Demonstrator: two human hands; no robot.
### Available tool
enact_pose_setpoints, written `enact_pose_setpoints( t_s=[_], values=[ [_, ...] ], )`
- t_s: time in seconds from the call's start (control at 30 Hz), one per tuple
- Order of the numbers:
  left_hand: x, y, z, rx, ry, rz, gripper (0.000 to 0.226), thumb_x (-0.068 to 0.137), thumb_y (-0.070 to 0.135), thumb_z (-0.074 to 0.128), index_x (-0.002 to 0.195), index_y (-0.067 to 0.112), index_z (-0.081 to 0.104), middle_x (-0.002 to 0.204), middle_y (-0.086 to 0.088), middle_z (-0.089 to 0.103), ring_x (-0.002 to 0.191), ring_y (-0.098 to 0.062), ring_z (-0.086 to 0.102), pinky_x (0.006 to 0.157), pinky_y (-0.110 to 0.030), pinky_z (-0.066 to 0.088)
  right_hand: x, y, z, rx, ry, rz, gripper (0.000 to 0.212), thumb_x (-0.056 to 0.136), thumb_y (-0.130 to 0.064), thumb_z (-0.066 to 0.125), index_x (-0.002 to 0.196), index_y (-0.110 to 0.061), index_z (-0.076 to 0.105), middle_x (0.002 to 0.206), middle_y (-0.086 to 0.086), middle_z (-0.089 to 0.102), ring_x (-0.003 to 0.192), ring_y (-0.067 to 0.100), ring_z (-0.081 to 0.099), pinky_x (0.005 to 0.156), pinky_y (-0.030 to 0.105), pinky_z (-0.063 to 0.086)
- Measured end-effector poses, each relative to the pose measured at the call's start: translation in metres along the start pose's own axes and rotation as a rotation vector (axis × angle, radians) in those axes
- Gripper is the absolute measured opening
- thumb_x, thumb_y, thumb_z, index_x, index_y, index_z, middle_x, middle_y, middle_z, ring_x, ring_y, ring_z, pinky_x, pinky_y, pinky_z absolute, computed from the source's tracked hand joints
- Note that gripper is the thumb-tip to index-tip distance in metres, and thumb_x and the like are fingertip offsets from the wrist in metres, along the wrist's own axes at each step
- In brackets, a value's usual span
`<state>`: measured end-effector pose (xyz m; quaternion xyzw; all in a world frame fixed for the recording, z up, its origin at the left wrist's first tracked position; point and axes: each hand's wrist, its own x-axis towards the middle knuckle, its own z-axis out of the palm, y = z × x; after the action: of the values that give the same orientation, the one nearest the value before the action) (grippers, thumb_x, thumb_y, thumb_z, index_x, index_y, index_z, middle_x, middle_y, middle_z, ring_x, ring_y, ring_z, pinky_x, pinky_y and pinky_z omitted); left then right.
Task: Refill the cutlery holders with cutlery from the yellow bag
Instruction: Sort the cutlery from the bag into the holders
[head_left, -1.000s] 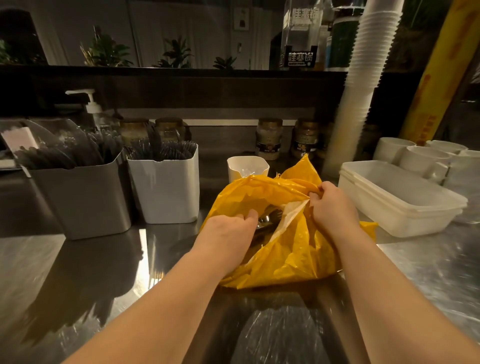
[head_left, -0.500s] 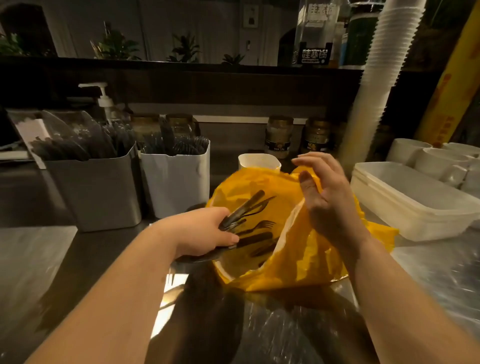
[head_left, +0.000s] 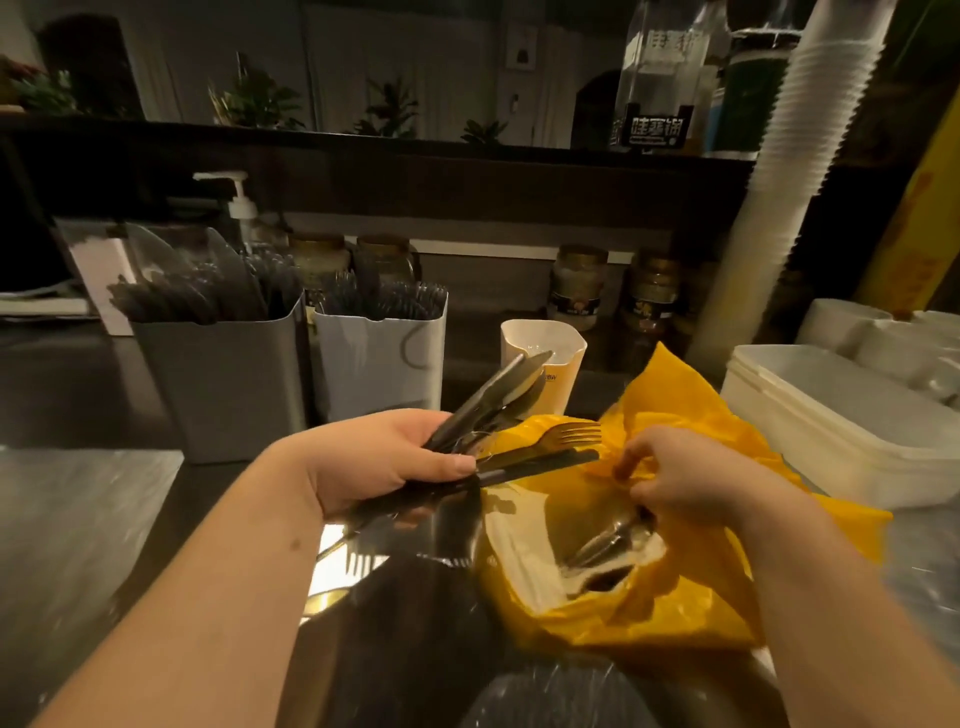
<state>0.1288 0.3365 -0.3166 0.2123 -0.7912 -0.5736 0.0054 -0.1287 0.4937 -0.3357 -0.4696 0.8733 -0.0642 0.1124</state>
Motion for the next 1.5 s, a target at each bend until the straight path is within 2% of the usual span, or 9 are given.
enact_pose_setpoints(
  t_s=[0.17,0.33,0.57,0.7,0.87,1.0,1.23,1.4,1.5],
  values=[
    [-0.001,-0.010,-0.009,-0.167,-0.154,0.036,0.021,0.098,0.022,0.061,0.110,0.007,0.052,0.079,-0.011,0.057,0.055,-0.015,0.052,0.053,-0.024,0.050,0.007,0.009,0.001,-0.109,0.139,0.066,0.018,0.092,-0.033,0.067,0.108,-0.028,0.071,0.106,-0.004,0.067,0.094,0.015,0.063,0.086,0.035,0.059],
    [0.004,-0.016,-0.006,-0.374,-0.279,0.124,0.024,0.094,0.025,0.071,0.105,0.010,0.055,0.080,-0.015,0.053,0.052,-0.014,0.054,0.050,-0.023,0.050,-0.006,-0.020,0.006,0.334,0.544,-0.303,0.022,0.093,-0.017,0.067,0.113,-0.025,0.067,0.112,-0.011,0.060,0.108,0.008,0.054,0.091,0.024,0.051],
    [0.008,-0.018,-0.004,-0.492,-0.305,0.183,0.042,0.083,0.028,0.082,0.108,0.008,0.055,0.077,-0.014,0.058,0.052,-0.015,0.058,0.051,-0.023,0.052,-0.021,-0.052,0.015,1.121,0.140,-0.482,0.028,0.098,-0.005,0.060,0.121,-0.018,0.064,0.095,0.005,0.073,0.085,0.021,0.071,0.064,0.030,0.057],
    [0.015,-0.021,-0.003,-0.529,-0.303,0.191,0.032,0.091,0.028,0.073,0.106,0.010,0.052,0.076,-0.011,0.054,0.053,-0.013,0.055,0.051,-0.024,0.051,-0.016,-0.060,0.013,1.393,0.304,-0.266,0.022,0.100,0.004,0.048,0.109,-0.010,0.063,0.091,0.016,0.069,0.069,0.024,0.069,0.051,0.031,0.051],
    [0.017,-0.013,0.004,-0.672,-0.087,0.210,0.015,0.099,0.023,0.056,0.107,0.013,0.048,0.077,-0.010,0.052,0.054,-0.014,0.050,0.049,-0.024,0.047,0.015,-0.040,-0.027,1.099,0.834,-0.099,0.007,0.101,-0.020,0.059,0.105,-0.018,0.064,0.099,0.003,0.070,0.088,0.015,0.070,0.058,0.022,0.056],
    [0.023,-0.002,0.015,-0.742,0.156,0.239,0.013,0.100,0.020,0.052,0.110,0.013,0.048,0.076,-0.008,0.052,0.056,-0.014,0.046,0.048,-0.023,0.046,0.065,-0.047,-0.048,0.652,0.893,-0.129,0.016,0.101,-0.023,0.059,0.108,-0.017,0.071,0.102,-0.001,0.071,0.093,0.014,0.065,0.077,0.032,0.059],
    [0.031,0.002,0.023,-0.600,0.488,0.274,0.017,0.100,0.025,0.058,0.114,0.015,0.058,0.080,-0.007,0.061,0.063,-0.017,0.057,0.059,-0.030,0.051,0.113,-0.064,-0.046,0.058,0.779,-0.148,0.019,0.094,-0.030,0.069,0.109,-0.021,0.063,0.099,0.003,0.072,0.084,0.022,0.066,0.075,0.036,0.059],
    [0.037,0.001,0.026,-0.520,0.635,0.329,0.010,0.100,0.026,0.059,0.110,0.024,0.059,0.080,-0.002,0.065,0.073,-0.020,0.060,0.069,-0.033,0.053,0.121,-0.062,-0.035,-0.024,0.680,-0.098,0.028,0.096,-0.040,0.063,0.108,-0.019,0.077,0.113,0.002,0.068,0.114,0.024,0.051,0.090,0.039,0.050],
    [0.038,0.002,0.030,-0.473,0.654,0.344,0.006,0.101,0.027,0.059,0.107,0.027,0.059,0.084,-0.001,0.065,0.077,-0.019,0.062,0.071,-0.034,0.053,0.091,-0.073,-0.048,0.557,0.951,-0.259,0.025,0.101,-0.032,0.055,0.099,-0.015,0.073,0.098,0.003,0.068,0.098,0.022,0.062,0.078,0.031,0.052]
  ],
)
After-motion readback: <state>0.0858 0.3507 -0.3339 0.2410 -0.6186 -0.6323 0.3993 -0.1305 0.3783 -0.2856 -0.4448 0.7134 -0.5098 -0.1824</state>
